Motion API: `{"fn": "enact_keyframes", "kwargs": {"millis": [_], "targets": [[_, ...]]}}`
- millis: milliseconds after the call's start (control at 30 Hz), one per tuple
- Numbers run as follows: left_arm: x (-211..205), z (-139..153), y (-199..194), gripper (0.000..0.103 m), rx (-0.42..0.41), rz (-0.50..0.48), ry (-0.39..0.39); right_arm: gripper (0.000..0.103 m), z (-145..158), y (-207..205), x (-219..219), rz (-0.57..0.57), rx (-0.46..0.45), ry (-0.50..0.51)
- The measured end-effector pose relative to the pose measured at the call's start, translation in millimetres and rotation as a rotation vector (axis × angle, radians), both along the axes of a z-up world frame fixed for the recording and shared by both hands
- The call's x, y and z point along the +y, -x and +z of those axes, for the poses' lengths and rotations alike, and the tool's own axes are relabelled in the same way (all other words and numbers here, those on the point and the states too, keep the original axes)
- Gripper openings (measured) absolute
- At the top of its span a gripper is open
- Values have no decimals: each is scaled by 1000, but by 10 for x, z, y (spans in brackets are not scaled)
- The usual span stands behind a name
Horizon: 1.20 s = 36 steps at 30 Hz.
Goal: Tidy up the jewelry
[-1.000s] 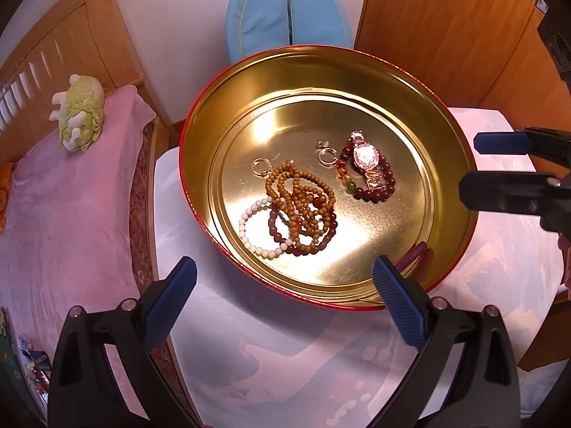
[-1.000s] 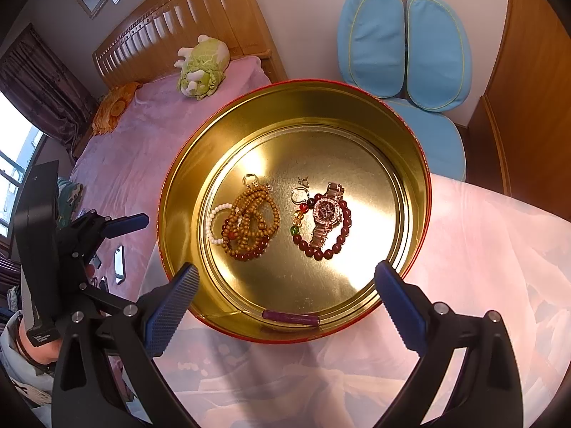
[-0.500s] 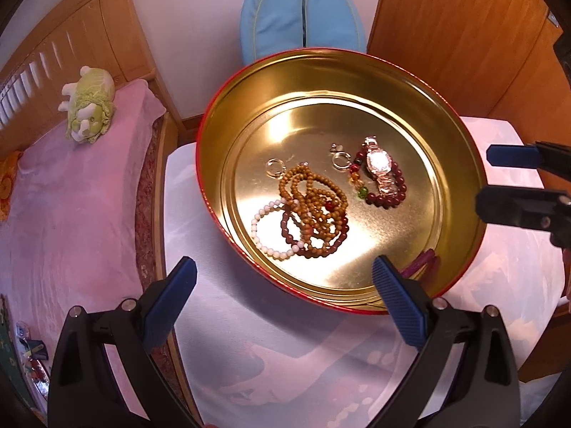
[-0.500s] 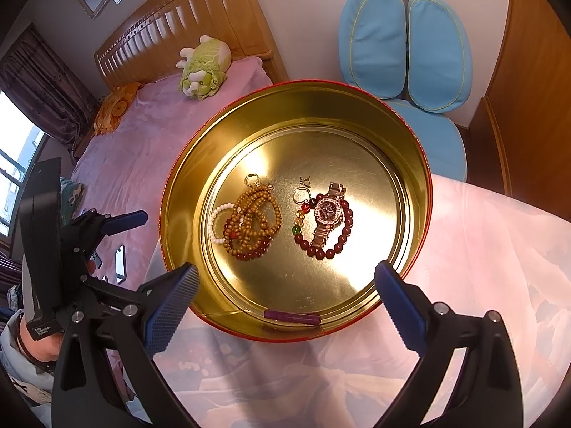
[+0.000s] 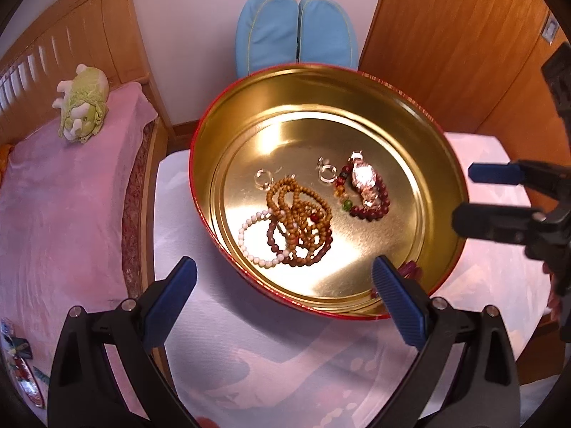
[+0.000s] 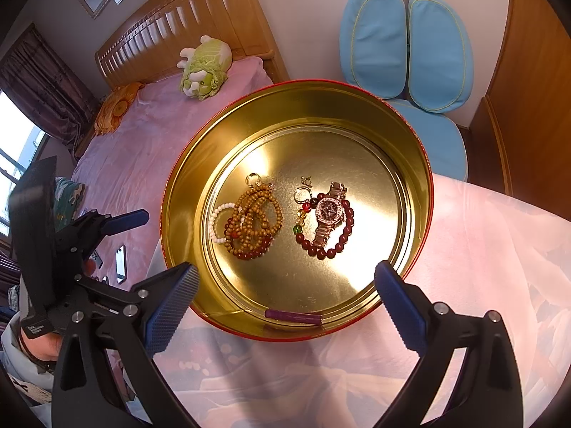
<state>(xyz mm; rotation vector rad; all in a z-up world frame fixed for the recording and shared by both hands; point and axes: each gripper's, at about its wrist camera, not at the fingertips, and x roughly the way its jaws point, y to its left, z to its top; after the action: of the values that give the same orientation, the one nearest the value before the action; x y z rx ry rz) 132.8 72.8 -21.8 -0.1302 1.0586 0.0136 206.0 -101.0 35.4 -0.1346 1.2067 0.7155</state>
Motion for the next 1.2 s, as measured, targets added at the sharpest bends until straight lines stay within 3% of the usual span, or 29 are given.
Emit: {"fn": "enact_keyframes", "kwargs": {"millis": [300,667,1200], "targets": [[130,221,75,96,-119,52,125,99,38,16,-17,1,-17,-15],[71,206,79,96,-105,79,-2,99,30,29,-19,6,-13,-9],[58,184,112,96,-82,84,-8,99,22,101,-12,10,-6,-8]]}}
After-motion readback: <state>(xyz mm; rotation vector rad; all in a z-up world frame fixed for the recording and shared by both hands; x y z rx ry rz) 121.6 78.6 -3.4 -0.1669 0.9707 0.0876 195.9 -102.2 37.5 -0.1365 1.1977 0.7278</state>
